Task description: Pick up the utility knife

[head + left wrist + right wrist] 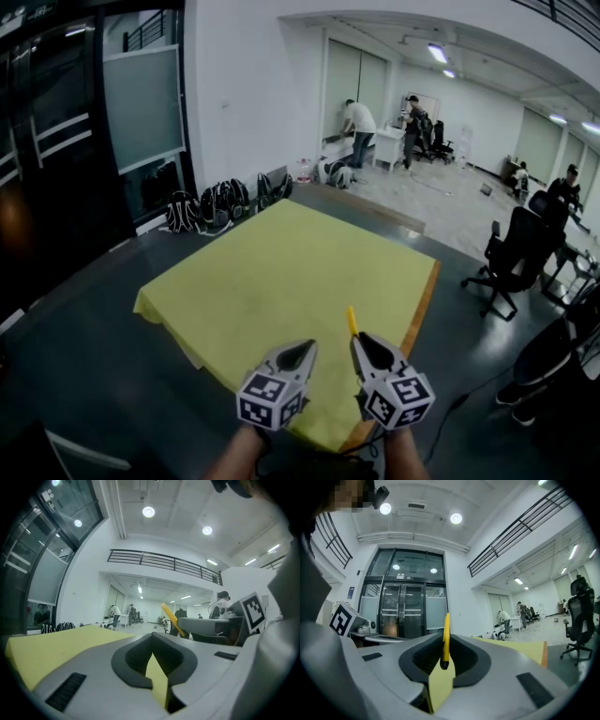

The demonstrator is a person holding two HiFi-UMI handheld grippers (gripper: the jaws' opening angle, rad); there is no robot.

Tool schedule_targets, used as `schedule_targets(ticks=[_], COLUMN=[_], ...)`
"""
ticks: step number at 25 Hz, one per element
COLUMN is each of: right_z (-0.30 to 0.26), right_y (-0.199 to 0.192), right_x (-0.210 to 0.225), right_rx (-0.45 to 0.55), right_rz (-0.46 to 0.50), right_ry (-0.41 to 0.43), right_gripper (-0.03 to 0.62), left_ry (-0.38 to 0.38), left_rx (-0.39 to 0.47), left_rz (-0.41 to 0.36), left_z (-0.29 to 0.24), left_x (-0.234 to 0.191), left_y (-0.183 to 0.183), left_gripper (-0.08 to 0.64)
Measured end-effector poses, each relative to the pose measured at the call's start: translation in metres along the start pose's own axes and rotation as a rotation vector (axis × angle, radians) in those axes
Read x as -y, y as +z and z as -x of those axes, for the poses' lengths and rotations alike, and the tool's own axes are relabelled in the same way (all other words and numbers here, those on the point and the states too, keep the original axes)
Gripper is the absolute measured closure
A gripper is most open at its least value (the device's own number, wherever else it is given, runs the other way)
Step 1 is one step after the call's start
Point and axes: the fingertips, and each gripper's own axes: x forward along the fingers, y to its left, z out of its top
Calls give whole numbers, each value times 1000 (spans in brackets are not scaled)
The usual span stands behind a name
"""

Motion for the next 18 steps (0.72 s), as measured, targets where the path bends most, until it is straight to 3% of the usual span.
schedule_targets(ticks=[18], right_z=[3], right_y=[0], right_x=[-4], right_rx=[-12], right_rz=[-1], right_ry=[6], right_gripper=[532], left_ry=[-13], left_rx=[-14], left_rz=[-10], left_z=[4], left_x=[8], left_y=[1], left_gripper=[552])
